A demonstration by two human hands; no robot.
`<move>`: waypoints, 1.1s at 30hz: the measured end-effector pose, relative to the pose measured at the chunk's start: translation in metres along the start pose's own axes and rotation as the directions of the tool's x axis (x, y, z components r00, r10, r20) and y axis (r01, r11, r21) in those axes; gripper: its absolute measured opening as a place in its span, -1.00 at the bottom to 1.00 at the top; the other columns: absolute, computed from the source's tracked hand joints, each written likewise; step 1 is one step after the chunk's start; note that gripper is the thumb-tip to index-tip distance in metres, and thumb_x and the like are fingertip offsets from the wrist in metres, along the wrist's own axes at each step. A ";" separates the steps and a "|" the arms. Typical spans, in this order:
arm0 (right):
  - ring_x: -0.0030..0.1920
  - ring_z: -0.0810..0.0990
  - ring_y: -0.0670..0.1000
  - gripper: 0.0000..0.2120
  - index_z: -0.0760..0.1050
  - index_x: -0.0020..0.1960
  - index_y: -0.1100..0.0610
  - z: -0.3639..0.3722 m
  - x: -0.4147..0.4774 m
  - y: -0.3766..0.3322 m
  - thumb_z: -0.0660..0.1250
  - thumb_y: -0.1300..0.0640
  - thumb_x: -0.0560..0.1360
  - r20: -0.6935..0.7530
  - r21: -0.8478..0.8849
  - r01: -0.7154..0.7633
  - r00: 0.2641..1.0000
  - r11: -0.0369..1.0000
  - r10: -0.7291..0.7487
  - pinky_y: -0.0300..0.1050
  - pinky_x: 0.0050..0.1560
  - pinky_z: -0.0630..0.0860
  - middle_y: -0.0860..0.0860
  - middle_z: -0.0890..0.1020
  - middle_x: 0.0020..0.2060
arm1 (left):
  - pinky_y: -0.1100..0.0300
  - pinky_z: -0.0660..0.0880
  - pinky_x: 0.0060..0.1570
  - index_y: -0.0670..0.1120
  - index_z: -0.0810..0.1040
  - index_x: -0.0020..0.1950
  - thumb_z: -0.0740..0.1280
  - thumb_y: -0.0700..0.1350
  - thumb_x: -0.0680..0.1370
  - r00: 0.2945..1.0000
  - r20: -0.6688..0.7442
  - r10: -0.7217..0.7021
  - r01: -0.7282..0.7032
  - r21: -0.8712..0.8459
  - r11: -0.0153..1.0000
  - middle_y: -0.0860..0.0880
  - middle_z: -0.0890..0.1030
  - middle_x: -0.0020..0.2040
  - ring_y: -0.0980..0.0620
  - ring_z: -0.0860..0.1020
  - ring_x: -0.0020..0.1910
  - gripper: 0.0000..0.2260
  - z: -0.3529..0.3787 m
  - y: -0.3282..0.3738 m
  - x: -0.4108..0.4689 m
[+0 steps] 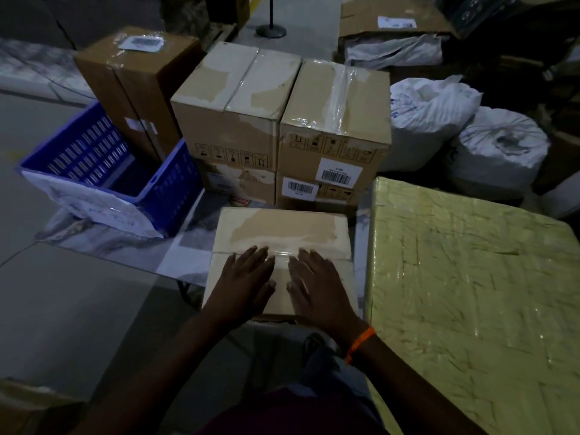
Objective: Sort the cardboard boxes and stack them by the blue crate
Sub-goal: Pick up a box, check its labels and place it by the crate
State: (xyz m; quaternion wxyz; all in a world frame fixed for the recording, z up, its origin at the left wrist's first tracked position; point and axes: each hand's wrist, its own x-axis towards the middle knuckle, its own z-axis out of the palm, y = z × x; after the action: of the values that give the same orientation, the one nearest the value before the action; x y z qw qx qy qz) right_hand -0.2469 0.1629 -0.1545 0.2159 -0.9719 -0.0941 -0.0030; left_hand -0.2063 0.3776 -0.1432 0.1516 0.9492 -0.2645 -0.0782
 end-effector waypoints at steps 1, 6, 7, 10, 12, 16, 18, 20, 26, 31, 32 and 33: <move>0.53 0.37 0.21 -0.47 0.44 0.51 0.13 0.003 -0.015 0.002 0.11 -0.11 0.64 -0.048 -0.004 0.023 0.999 1.000 -0.023 0.24 0.51 0.23 0.17 0.44 0.51 | -0.24 0.17 0.51 -0.03 0.38 0.54 -0.01 0.24 0.60 1.000 -0.003 0.026 -0.026 -0.008 1.000 -0.10 0.30 0.59 -0.13 0.22 0.59 -0.39 0.002 0.000 -0.012; 0.52 0.38 0.21 -0.48 0.45 0.49 0.09 0.017 -0.052 0.011 0.19 -0.15 0.63 -0.063 -0.079 0.021 0.998 0.997 -0.026 0.30 0.49 0.22 0.15 0.45 0.51 | -0.19 0.08 0.54 0.00 0.28 0.61 -0.11 0.30 0.68 0.993 -0.021 0.112 -0.112 0.026 0.993 -0.07 0.20 0.63 -0.08 0.13 0.61 -0.39 0.019 -0.010 -0.046; 0.53 0.37 0.20 -0.46 0.45 0.50 0.08 0.017 -0.053 0.011 0.20 -0.17 0.62 -0.064 -0.080 0.016 0.998 0.997 -0.021 0.29 0.50 0.18 0.14 0.44 0.51 | -0.20 0.09 0.54 0.00 0.28 0.61 -0.11 0.29 0.69 0.993 -0.022 0.116 -0.116 0.028 0.993 -0.08 0.21 0.63 -0.10 0.14 0.61 -0.39 0.020 -0.010 -0.047; 0.58 0.29 0.16 -0.40 0.40 0.54 0.05 0.016 -0.055 0.008 0.18 -0.25 0.62 -0.038 -0.078 -0.004 0.999 0.997 0.001 0.21 0.54 0.06 0.12 0.37 0.56 | -0.25 0.19 0.51 -0.04 0.36 0.58 -0.10 0.27 0.70 0.994 -0.021 0.109 -0.108 0.040 0.993 -0.11 0.29 0.60 -0.16 0.26 0.58 -0.39 0.023 -0.008 -0.045; 0.60 0.24 0.13 -0.39 0.38 0.56 0.03 0.015 -0.056 0.007 0.16 -0.26 0.62 -0.022 -0.074 -0.018 1.000 0.997 0.016 0.19 0.56 0.02 0.09 0.34 0.58 | -0.28 0.25 0.49 -0.05 0.37 0.57 -0.11 0.26 0.70 0.994 -0.012 0.107 -0.106 0.057 0.993 -0.12 0.30 0.59 -0.17 0.29 0.56 -0.39 0.025 -0.008 -0.045; 0.62 0.10 0.02 -0.39 0.37 0.57 0.00 0.014 -0.057 0.004 0.13 -0.27 0.62 -0.016 -0.062 -0.032 0.999 0.998 0.031 0.22 0.58 0.05 0.05 0.29 0.60 | -0.31 0.29 0.45 -0.07 0.38 0.56 -0.12 0.27 0.70 0.993 -0.022 0.118 -0.116 0.062 0.991 -0.14 0.33 0.58 -0.19 0.31 0.55 -0.37 0.024 -0.009 -0.046; 0.61 0.05 0.02 -0.38 0.34 0.58 -0.01 0.011 -0.060 0.002 0.11 -0.28 0.62 -0.012 -0.064 -0.045 0.999 0.997 0.044 0.21 0.58 -0.01 0.06 0.26 0.61 | -0.30 0.25 0.47 -0.07 0.38 0.56 -0.13 0.30 0.68 0.992 -0.037 0.122 -0.119 0.064 0.991 -0.14 0.33 0.57 -0.19 0.30 0.55 -0.35 0.023 -0.007 -0.047; 0.62 0.10 0.11 -0.39 0.34 0.58 0.01 0.011 -0.067 0.001 0.13 -0.25 0.62 -0.029 -0.067 -0.078 0.997 0.995 0.076 0.22 0.56 -0.02 0.10 0.27 0.60 | -0.26 0.16 0.50 -0.02 0.36 0.57 -0.12 0.32 0.67 0.994 -0.051 0.101 -0.098 0.051 0.994 -0.11 0.29 0.59 -0.17 0.25 0.57 -0.35 0.025 -0.009 -0.051; 0.53 0.32 0.22 -0.33 0.35 0.56 0.16 0.013 -0.102 0.007 0.48 0.06 0.53 -0.245 0.299 -0.380 0.856 0.875 0.456 0.11 0.49 0.31 0.22 0.36 0.53 | -0.27 0.20 0.46 0.05 0.41 0.53 0.05 0.24 0.66 0.990 -0.139 0.033 -0.040 -0.048 0.998 -0.11 0.34 0.57 -0.19 0.28 0.56 -0.48 0.029 -0.029 -0.079; 0.23 0.61 0.04 -0.50 0.47 0.36 -0.06 -0.007 -0.100 0.007 0.56 0.05 0.48 -0.075 0.624 -0.466 0.764 0.628 0.641 -0.25 0.10 0.54 -0.14 0.62 0.13 | -0.24 0.32 0.45 -0.03 0.46 0.51 0.08 0.25 0.66 0.985 -0.169 -0.012 -0.021 -0.189 0.982 -0.19 0.35 0.56 -0.24 0.28 0.55 -0.46 0.033 -0.033 -0.081; 0.19 0.62 -0.01 -0.52 0.49 0.31 -0.09 -0.013 -0.098 0.007 0.57 -0.03 0.46 -0.087 0.646 -0.448 0.760 0.617 0.644 -0.10 0.15 0.60 -0.20 0.64 0.11 | -0.25 0.34 0.43 -0.03 0.48 0.49 0.14 0.20 0.64 0.985 -0.174 -0.006 -0.028 -0.191 0.981 -0.20 0.36 0.55 -0.25 0.29 0.54 -0.49 0.033 -0.030 -0.078; 0.17 0.63 -0.04 -0.49 0.52 0.31 -0.07 -0.019 -0.096 0.007 0.56 -0.11 0.42 -0.099 0.661 -0.438 0.754 0.609 0.650 0.05 0.19 0.62 -0.20 0.65 0.12 | -0.25 0.34 0.42 -0.04 0.49 0.48 0.16 0.15 0.62 0.983 -0.184 0.000 -0.037 -0.202 0.979 -0.20 0.37 0.54 -0.25 0.30 0.54 -0.51 0.032 -0.025 -0.075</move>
State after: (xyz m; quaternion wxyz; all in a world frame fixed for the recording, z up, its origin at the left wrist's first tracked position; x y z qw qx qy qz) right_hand -0.3394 0.1312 -0.1450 0.5144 -0.8168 0.2521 -0.0687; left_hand -0.2654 0.4296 -0.1768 0.2726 0.9292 -0.2489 -0.0161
